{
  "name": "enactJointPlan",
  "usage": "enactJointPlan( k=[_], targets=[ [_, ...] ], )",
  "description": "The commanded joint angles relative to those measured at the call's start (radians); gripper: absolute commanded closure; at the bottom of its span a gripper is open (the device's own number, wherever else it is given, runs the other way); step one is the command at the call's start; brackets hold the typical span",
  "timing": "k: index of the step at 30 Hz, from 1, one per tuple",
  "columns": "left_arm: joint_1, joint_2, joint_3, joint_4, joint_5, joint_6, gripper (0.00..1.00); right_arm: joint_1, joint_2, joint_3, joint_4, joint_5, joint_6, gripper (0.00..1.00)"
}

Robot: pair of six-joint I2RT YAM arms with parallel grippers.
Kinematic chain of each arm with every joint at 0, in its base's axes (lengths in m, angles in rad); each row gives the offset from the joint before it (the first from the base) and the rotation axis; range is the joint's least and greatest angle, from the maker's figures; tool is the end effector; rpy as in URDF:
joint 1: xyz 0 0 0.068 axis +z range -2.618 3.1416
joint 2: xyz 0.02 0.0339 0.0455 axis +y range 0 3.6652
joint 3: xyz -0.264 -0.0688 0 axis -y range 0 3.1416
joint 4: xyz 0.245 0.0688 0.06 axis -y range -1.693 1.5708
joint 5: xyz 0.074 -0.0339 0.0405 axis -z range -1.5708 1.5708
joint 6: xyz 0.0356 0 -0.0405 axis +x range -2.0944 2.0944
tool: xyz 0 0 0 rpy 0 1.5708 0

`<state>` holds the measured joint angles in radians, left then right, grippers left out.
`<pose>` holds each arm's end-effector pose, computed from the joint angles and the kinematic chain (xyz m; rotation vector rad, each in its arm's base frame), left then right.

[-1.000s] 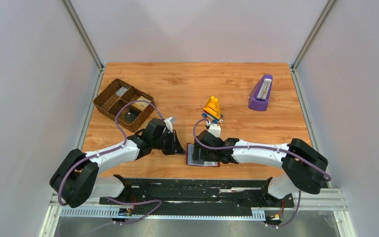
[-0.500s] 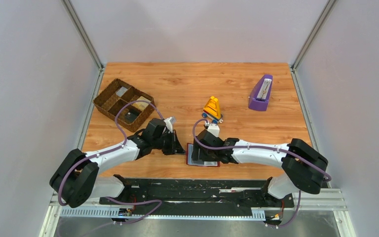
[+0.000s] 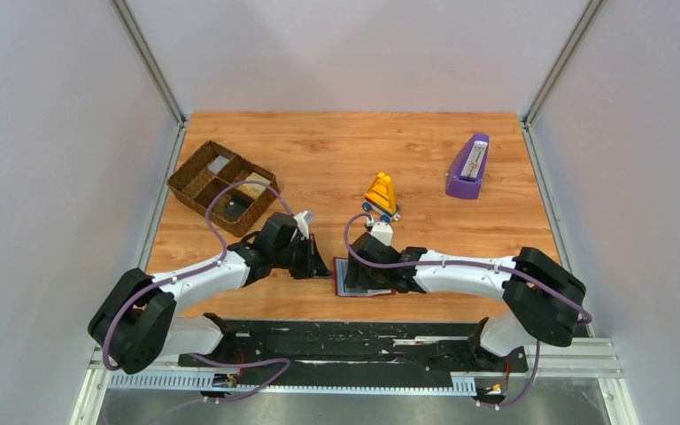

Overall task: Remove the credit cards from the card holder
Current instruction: Remove the credit card from the card holder.

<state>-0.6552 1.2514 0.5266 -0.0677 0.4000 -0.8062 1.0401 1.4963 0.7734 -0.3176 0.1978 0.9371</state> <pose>0.1781 -0.1543 0.1706 0.0194 2.6079 -1.1036 0.1472 0.2370 0.1657 -0.0652 2.6520 0.4568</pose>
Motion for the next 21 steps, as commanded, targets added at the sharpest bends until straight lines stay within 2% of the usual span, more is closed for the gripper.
enactJointPlan(
  k=[1, 5, 16, 21],
  targets=[
    [-0.008, -0.028, 0.033, -0.005, -0.021, 0.003, 1.0, 0.005, -0.007, 0.021, -0.032, 0.056, 0.013, 0.43],
    [-0.008, -0.018, 0.036, -0.012, -0.028, 0.009, 1.0, 0.005, -0.033, 0.015, -0.048, 0.069, 0.017, 0.45],
    [-0.008, 0.0, 0.041, -0.024, -0.031, 0.03, 1.0, 0.004, -0.074, 0.007, -0.044, 0.074, -0.013, 0.44],
    [-0.007, -0.003, 0.04, -0.016, -0.022, 0.027, 1.0, 0.004, -0.071, 0.004, 0.017, 0.023, -0.061, 0.38]
  ],
)
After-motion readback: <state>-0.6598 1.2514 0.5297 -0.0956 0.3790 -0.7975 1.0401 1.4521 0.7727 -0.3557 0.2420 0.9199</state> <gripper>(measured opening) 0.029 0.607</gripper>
